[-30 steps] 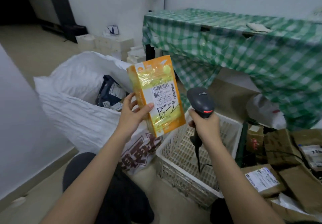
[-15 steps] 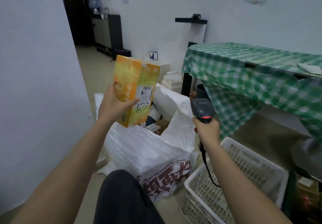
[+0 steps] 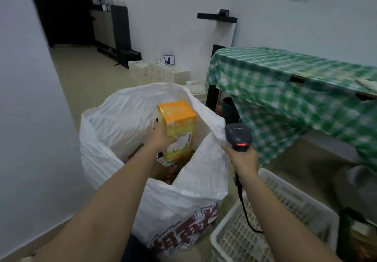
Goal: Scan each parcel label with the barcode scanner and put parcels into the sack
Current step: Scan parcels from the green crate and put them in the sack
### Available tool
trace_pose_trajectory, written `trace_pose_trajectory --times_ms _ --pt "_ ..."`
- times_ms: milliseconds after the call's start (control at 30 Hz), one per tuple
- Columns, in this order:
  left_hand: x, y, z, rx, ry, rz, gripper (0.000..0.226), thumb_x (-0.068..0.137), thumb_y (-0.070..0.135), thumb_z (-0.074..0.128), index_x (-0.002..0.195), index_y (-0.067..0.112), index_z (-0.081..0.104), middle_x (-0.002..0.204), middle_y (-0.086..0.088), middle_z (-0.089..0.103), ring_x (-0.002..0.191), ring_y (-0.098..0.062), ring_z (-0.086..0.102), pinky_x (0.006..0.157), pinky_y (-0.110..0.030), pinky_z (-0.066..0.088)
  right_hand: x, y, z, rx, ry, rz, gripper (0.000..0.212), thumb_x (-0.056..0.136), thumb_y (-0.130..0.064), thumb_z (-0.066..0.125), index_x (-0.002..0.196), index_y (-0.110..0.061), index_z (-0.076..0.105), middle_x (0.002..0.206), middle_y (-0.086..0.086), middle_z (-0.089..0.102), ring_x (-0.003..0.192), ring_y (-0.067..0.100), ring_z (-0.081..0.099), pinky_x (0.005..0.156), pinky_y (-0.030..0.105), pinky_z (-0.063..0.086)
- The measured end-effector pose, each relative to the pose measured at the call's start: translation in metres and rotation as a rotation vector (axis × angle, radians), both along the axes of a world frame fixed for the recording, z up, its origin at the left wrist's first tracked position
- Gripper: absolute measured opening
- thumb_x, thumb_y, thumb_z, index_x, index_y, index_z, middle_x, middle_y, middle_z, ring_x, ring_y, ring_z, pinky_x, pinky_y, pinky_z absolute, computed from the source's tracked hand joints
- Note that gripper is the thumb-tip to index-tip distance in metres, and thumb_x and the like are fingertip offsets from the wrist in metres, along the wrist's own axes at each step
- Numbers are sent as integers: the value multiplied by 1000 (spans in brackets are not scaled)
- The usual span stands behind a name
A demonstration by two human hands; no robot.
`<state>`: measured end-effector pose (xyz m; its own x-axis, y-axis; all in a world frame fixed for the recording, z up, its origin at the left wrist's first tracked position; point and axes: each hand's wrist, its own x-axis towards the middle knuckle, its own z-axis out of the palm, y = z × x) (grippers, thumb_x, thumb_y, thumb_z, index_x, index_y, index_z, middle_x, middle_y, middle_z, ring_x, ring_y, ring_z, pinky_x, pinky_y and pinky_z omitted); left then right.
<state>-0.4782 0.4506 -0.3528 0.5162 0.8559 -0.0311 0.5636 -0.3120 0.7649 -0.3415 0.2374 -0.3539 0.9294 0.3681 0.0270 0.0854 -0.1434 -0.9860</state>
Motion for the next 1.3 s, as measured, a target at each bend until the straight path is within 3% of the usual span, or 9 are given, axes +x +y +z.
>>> trace_pose_trajectory --times_ms 167,367,533,633,733,933,1033,1167,1300 --pt "13 -4 -14 68 -77 -50 93 85 33 70 152 9 10 158 -14 10 145 -29 16 113 -45 27 21 22 -28 -40 62 31 29 71 -20 85 90 -8 66 67 2 59 59 16 51 61 28 40" --pt "18 -27 -15 65 -133 -185 60 94 26 59 146 15 32 151 -4 33 138 -20 33 101 -26 30 29 27 -46 -20 60 1 13 72 -6 79 74 -7 65 65 7 59 64 19 52 58 27 40" --pt "21 -50 -15 -74 -133 -251 61 97 31 55 149 19 27 153 0 33 140 -20 32 101 -28 32 20 31 -50 4 140 138 33 68 -8 86 95 -4 69 84 7 71 77 19 66 68 27 53" --pt "19 -63 -13 -110 -185 -276 58 97 28 55 148 21 31 153 3 34 139 -19 33 108 -35 33 10 29 -43 -23 76 168 21 73 -6 80 91 0 69 80 10 69 68 14 61 55 15 47" --pt "17 -83 -3 -141 -246 -278 54 96 27 56 146 21 37 151 4 38 138 -18 36 111 -40 36 7 16 -26 27 37 109 12 74 -6 74 84 -6 67 73 8 66 66 16 58 57 23 45" --pt "34 -142 21 -6 -266 -322 30 97 21 54 126 15 58 125 0 61 108 -13 58 93 -29 46 24 -57 20 231 31 -76 22 78 0 72 75 -16 57 63 -1 56 56 11 50 56 25 41" --pt "51 -184 30 21 -305 -346 13 97 19 52 103 21 64 97 1 70 87 -11 66 85 -36 54 29 -99 21 185 76 -20 23 76 -1 78 72 -16 60 67 -2 63 62 11 59 65 27 46" --pt "75 -241 35 82 -312 -465 8 96 25 55 92 30 60 89 8 66 85 -13 64 83 -39 54 38 -162 -3 163 154 -83 19 78 -6 78 75 -16 62 67 2 67 71 26 66 64 32 47" --pt "109 -295 22 74 -255 -588 6 96 24 56 97 23 62 87 9 63 85 -13 62 82 -37 54 48 -238 -32 139 226 -213 11 83 -3 73 89 -7 64 65 2 68 62 19 66 52 26 50"
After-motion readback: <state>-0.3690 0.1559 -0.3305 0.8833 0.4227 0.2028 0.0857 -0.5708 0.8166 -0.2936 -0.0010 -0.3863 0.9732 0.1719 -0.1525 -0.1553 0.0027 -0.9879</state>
